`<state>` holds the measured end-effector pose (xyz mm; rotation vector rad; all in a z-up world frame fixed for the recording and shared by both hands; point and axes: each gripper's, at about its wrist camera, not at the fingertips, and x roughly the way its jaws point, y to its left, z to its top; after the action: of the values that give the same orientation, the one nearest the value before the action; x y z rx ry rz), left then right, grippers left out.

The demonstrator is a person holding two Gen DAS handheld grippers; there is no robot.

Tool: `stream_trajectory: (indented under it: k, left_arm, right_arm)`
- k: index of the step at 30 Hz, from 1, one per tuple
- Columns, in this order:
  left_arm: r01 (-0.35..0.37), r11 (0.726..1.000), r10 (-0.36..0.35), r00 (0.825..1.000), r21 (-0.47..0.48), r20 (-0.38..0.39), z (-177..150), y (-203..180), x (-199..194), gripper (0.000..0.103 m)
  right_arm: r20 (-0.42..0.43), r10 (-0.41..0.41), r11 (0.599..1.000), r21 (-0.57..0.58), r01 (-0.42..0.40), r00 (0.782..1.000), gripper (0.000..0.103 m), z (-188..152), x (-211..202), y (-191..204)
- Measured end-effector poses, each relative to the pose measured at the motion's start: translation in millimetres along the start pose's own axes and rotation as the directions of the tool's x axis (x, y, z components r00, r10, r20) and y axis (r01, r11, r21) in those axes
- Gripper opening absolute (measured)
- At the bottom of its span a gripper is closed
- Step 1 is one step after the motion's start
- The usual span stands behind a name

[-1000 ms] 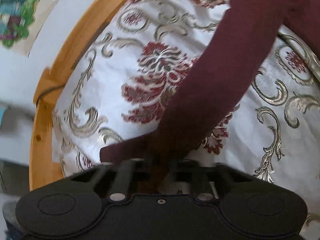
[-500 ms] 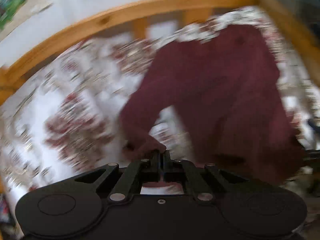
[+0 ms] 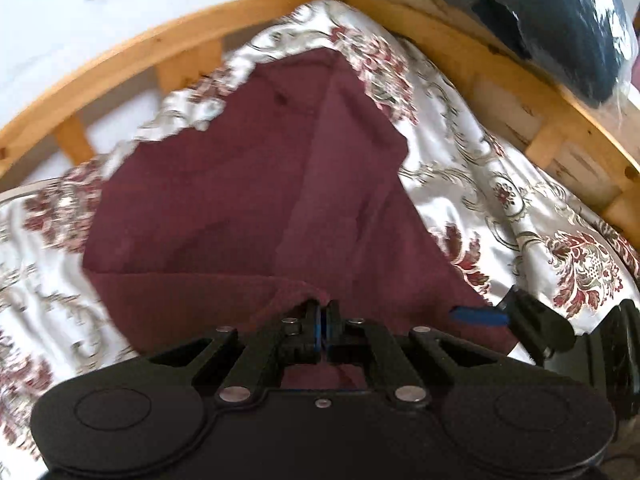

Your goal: Fold small clothes

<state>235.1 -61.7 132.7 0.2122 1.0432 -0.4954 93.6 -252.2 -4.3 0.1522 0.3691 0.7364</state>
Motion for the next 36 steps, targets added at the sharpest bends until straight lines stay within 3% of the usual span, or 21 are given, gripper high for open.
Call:
stream_trajectory:
  k: [3,6,9,11,14,15,16,18,21,24,26,27,28,32,36]
  left_arm:
    - [0.024,1.000,-0.024,0.999,0.011,-0.029,4.9,-6.5,28.9,0.001]
    - [0.060,0.998,-0.060,0.997,-0.006,-0.051,5.0,-3.9,52.9,0.002]
    - [0.086,0.996,-0.089,0.993,-0.039,-0.079,3.3,-0.1,76.6,0.006]
    - [0.108,0.992,-0.114,0.990,-0.069,-0.086,2.3,6.4,86.9,0.013]
    - [0.105,0.991,-0.111,0.992,-0.084,-0.062,1.6,18.0,87.2,0.032]
    - [0.100,0.992,-0.104,0.994,-0.084,-0.047,1.7,21.5,84.9,0.043]
    - [0.086,0.993,-0.089,0.996,-0.082,-0.030,1.7,26.2,81.7,0.054]
    - [0.054,0.995,-0.053,0.998,-0.079,0.012,0.2,36.7,72.6,0.060]
    - [-0.021,0.996,0.027,0.997,-0.081,0.073,-4.5,59.0,59.1,0.066]
    - [-0.133,0.985,0.145,0.982,-0.109,0.119,-14.5,90.8,50.3,0.068]
    - [-0.195,0.968,0.216,0.967,-0.156,0.134,-22.6,116.6,50.2,0.068]
    - [-0.216,0.960,0.242,0.961,-0.180,0.136,-26.3,128.2,51.7,0.068]
    - [-0.233,0.950,0.263,0.955,-0.208,0.134,-30.2,141.8,54.4,0.068]
    - [-0.243,0.919,0.287,0.952,-0.309,0.104,-40.1,184.7,73.8,0.068]
    - [-0.180,0.904,0.248,0.960,-0.388,0.132,-41.6,210.0,86.6,0.068]
  right_arm:
    - [0.002,-0.026,1.000,0.016,0.026,1.000,0.103,0.3,10.6,-2.6]
    - [-0.013,-0.036,0.999,0.012,0.036,0.999,0.091,2.0,26.5,-5.0]
    - [-0.029,-0.047,0.997,0.054,0.048,0.998,0.064,1.4,39.9,-12.3]
    - [-0.069,-0.082,0.994,0.070,0.087,0.994,0.031,-0.7,46.9,-18.3]
    - [-0.108,-0.109,0.987,0.107,0.121,0.988,0.016,-4.4,49.5,-29.4]
    - [-0.110,-0.111,0.984,0.128,0.125,0.988,0.015,-5.3,48.7,-34.7]
    - [-0.111,-0.115,0.981,0.141,0.131,0.987,0.014,-5.7,47.1,-39.5]
    - [-0.109,-0.129,0.978,0.152,0.145,0.986,0.014,-6.0,43.6,-48.4]
    - [-0.100,-0.144,0.973,0.167,0.159,0.985,0.012,-2.8,37.2,-57.2]
    - [-0.095,-0.139,0.966,0.207,0.156,0.986,0.017,-1.1,32.9,-65.2]
    - [-0.092,-0.119,0.962,0.238,0.137,0.989,0.036,-1.3,32.1,-68.7]
    - [-0.090,-0.102,0.959,0.255,0.122,0.991,0.054,-2.2,31.8,-70.3]
    - [-0.085,-0.090,0.958,0.265,0.110,0.992,0.058,-3.0,31.9,-70.9]
    - [-0.104,-0.076,0.961,0.259,0.101,0.992,0.065,-6.8,38.2,-70.2]
    - [-0.130,-0.059,0.958,0.271,0.093,0.990,0.066,-14.0,44.7,-72.4]
